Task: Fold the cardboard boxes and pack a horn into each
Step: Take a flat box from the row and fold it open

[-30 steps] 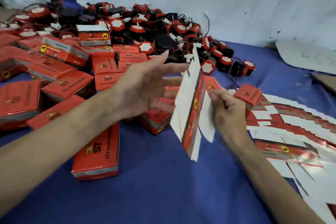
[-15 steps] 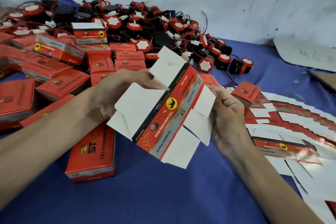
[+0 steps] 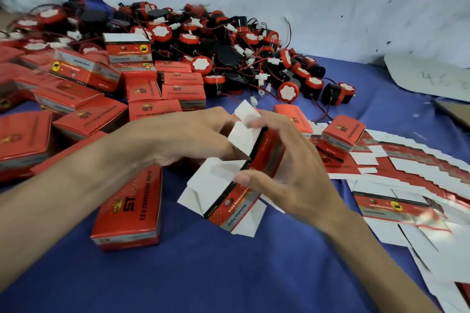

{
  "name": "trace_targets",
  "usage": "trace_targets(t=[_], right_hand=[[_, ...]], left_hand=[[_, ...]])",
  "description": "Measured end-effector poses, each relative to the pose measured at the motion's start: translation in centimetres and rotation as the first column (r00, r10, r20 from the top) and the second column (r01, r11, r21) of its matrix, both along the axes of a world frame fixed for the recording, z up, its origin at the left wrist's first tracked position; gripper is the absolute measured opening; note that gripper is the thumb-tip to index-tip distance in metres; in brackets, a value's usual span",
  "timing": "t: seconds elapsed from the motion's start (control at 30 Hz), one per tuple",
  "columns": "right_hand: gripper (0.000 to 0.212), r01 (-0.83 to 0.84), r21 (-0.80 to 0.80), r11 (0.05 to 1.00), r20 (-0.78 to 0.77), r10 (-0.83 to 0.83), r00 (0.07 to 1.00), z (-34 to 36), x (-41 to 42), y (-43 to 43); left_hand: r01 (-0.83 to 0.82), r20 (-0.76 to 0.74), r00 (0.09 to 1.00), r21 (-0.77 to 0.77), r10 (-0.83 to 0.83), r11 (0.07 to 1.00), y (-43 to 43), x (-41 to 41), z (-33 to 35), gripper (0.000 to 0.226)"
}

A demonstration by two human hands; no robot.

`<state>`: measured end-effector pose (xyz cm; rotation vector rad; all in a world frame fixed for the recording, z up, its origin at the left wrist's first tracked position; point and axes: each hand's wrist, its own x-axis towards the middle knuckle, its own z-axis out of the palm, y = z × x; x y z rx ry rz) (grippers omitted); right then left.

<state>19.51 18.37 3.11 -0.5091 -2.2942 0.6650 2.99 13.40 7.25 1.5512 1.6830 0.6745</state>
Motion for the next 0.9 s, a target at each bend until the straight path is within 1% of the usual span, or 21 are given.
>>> trace_targets(t=[0.07,0.13,0.2,0.27,0.3,0.33,0.37,0.4,0.47,0.5,0.53,0.6,0.63,0.7,0.77,0.8,0.87,0.9], right_hand=[[0.062,0.008,-0.01,1.0,0.016,-0.008,1.0,0.0,0.0,-0.1],[0.065,-0.01,-0.016,1.0,0.039,0.011,0.999,0.4,0.1,-0.4],[0.065,-0.026,-0.073,0.997,-0.006,0.026,1.0,0.9,0.3,-0.3],[0.066,-0.047,-0.108,0.993,-0.065,0.04,0.997,1.2,0.7,-0.3],[0.061,-0.027,-0.126,0.992,-0.089,0.016,0.996,1.3,0.9,-0.3],[0.055,-0.01,-0.158,0.987,-0.136,-0.012,0.991,1.4,1.1,-0.2],[0.049,0.004,-0.203,0.979,-0.203,-0.046,0.978,1.6,1.3,0.0],[0.042,0.008,-0.256,0.967,-0.299,-0.087,0.95,1.6,1.6,0.4],[0.031,0.022,-0.336,0.942,-0.456,-0.182,0.871,1.9,2.2,1.3],[0.028,-0.006,-0.381,0.924,-0.495,-0.199,0.845,2.0,2.3,1.5],[0.026,-0.056,-0.423,0.905,-0.522,-0.193,0.831,1.9,2.3,1.6],[0.023,-0.156,-0.471,0.868,-0.578,-0.17,0.798,1.4,1.7,1.3],[0.022,-0.189,-0.474,0.86,-0.605,-0.162,0.78,1.1,1.3,0.9],[0.02,-0.186,-0.434,0.881,-0.651,-0.163,0.741,0.3,0.2,-0.2],[0.023,-0.088,-0.341,0.936,-0.69,-0.186,0.7,-0.2,-0.5,-1.3],[0.028,-0.018,-0.282,0.959,-0.699,-0.193,0.688,-0.3,-0.8,-1.7],[0.036,0.109,-0.137,0.985,-0.697,-0.174,0.695,-0.6,-1.0,-2.4],[0.036,0.147,-0.083,0.986,-0.695,-0.163,0.7,-0.8,-1.1,-2.6]], left_hand=[[-0.029,0.025,0.999,-0.031,0.029,0.999,-0.2,0.3,0.5,0.027],[0.009,0.055,0.998,-0.077,-0.005,0.997,0.1,0.3,-0.1,0.023],[0.083,0.132,0.989,-0.141,-0.064,0.986,0.1,0.2,0.0,0.013],[0.109,0.219,0.973,-0.139,-0.077,0.984,0.2,0.0,0.0,0.027],[0.099,0.241,0.968,-0.105,-0.071,0.99,0.3,-0.1,0.0,0.026],[0.046,0.241,0.97,-0.052,-0.032,0.998,0.3,-0.2,0.0,0.017],[-0.001,0.284,0.959,0.022,-0.005,1.0,0.4,-0.3,0.1,0.007],[-0.054,0.375,0.927,0.088,0.017,0.995,0.3,-0.5,0.2,0.022],[-0.106,0.562,0.827,0.203,-0.027,0.973,0.6,-0.2,0.2,0.055],[-0.12,0.61,0.79,0.254,-0.063,0.96,0.5,0.6,0.0,0.057],[-0.143,0.633,0.77,0.301,-0.085,0.943,0.6,1.5,-0.2,0.051],[-0.194,0.572,0.812,0.452,-0.116,0.871,0.4,3.3,-1.4,0.05],[-0.22,0.534,0.837,0.53,-0.121,0.819,0.3,4.0,-2.1,0.047],[-0.327,0.538,0.84,0.605,-0.07,0.726,-0.1,4.2,-2.7,0.033],[-0.388,0.531,0.847,0.656,-0.031,0.647,-0.1,4.0,-2.6,0.027],[-0.393,0.518,0.855,0.68,-0.026,0.62,-0.2,3.9,-2.6,0.027],[-0.394,0.491,0.871,0.725,-0.024,0.565,-0.2,4.1,-2.6,0.031],[-0.396,0.489,0.872,0.738,-0.028,0.547,-0.2,4.1,-2.7,0.033]])
